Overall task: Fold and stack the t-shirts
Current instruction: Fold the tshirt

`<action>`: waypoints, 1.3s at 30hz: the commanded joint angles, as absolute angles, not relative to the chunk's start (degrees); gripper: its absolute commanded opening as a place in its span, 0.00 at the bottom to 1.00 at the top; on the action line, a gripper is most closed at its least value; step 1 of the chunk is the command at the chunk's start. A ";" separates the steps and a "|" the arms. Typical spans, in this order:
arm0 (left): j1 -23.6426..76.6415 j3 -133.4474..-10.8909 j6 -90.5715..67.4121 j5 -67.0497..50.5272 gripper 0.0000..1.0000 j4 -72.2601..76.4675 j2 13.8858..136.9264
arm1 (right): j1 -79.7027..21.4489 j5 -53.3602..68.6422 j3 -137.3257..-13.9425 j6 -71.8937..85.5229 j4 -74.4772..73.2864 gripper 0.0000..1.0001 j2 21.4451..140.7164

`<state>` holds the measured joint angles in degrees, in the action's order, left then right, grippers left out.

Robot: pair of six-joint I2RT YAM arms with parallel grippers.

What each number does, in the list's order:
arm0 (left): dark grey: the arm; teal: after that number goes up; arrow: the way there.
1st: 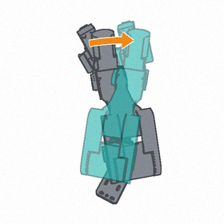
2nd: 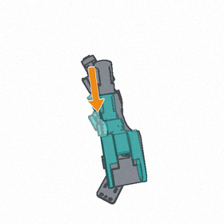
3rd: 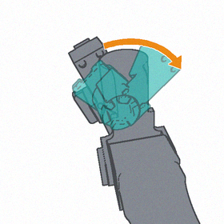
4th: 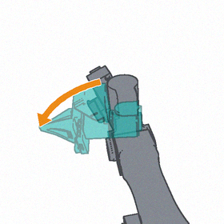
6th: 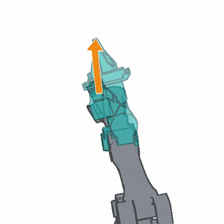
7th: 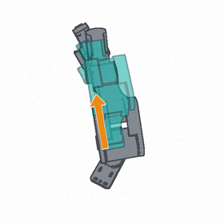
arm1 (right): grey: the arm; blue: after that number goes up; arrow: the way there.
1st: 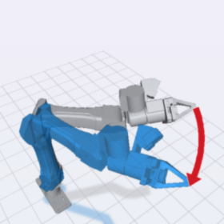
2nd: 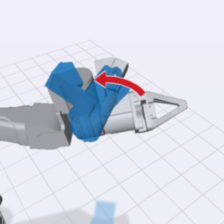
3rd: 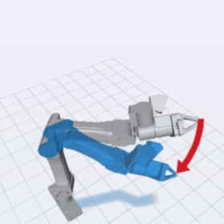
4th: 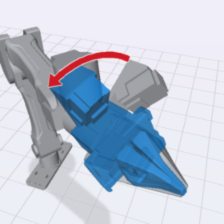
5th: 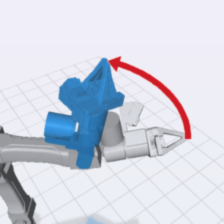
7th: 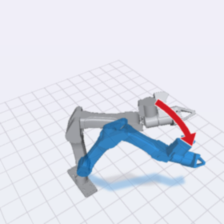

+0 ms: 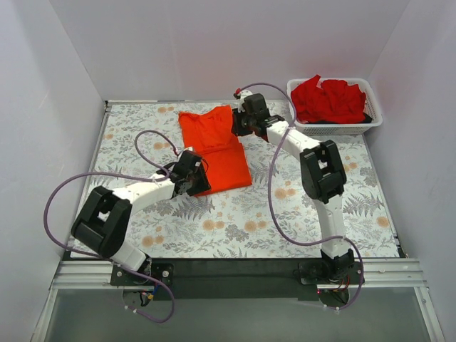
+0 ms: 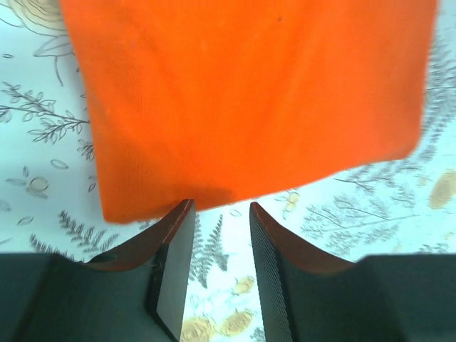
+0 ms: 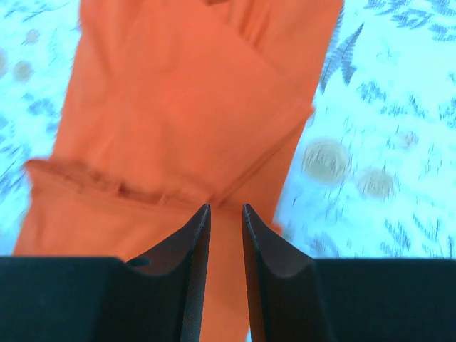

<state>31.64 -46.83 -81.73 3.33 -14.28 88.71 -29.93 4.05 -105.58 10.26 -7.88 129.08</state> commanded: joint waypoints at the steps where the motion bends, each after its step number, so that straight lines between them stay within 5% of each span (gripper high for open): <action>1: 31.82 -47.99 -83.14 7.03 0.36 -16.70 81.31 | -30.06 10.62 -96.89 11.85 -5.28 0.31 117.53; 10: 27.78 -45.36 -85.43 8.18 0.29 -13.63 78.47 | -29.62 31.02 -70.15 22.84 6.50 0.31 105.12; 23: 22.94 -40.26 -89.91 -1.65 0.07 -15.20 88.85 | -21.64 42.97 -54.43 27.15 12.12 0.30 113.90; 35: 22.50 -29.89 -90.44 -5.10 0.05 -22.06 76.66 | -18.81 45.00 -39.56 30.58 13.54 0.29 105.48; 39: 22.59 -29.53 -90.18 -4.84 0.21 -23.12 68.83 | -19.25 46.13 -38.23 31.64 13.36 0.29 99.15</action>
